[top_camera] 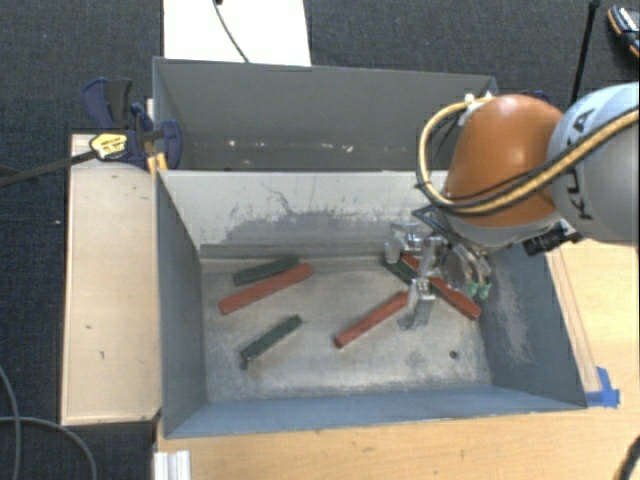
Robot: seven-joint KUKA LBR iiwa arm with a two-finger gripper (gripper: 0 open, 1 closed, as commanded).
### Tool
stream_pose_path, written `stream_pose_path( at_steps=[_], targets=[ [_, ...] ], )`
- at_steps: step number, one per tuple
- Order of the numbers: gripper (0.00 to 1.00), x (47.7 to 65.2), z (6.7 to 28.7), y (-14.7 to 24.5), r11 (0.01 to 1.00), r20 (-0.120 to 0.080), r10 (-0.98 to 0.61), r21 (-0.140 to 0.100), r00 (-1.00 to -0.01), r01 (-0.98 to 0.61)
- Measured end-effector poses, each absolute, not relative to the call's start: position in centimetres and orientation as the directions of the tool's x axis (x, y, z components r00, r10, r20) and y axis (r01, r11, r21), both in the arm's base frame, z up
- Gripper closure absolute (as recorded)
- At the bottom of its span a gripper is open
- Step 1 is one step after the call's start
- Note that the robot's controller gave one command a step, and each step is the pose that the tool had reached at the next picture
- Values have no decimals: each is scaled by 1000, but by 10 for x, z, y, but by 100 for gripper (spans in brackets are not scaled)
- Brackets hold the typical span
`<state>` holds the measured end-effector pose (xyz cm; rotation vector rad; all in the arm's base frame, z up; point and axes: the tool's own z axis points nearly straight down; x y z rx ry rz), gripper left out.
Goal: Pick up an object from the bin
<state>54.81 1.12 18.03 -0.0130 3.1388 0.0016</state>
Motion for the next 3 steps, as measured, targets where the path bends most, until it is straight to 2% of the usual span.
stream_pose_path(
  at_steps=[1, 2, 3],
  targets=[
    [0, 548, 180, 11, 1000, -3, -8, 1, -1000, -8],
    [0, 567, 152, 7, 964, -5, -266, -1, -964, -266],
    [0, 579, 142, 8, 904, -2, -428, 1, -904, -428]
  ],
)
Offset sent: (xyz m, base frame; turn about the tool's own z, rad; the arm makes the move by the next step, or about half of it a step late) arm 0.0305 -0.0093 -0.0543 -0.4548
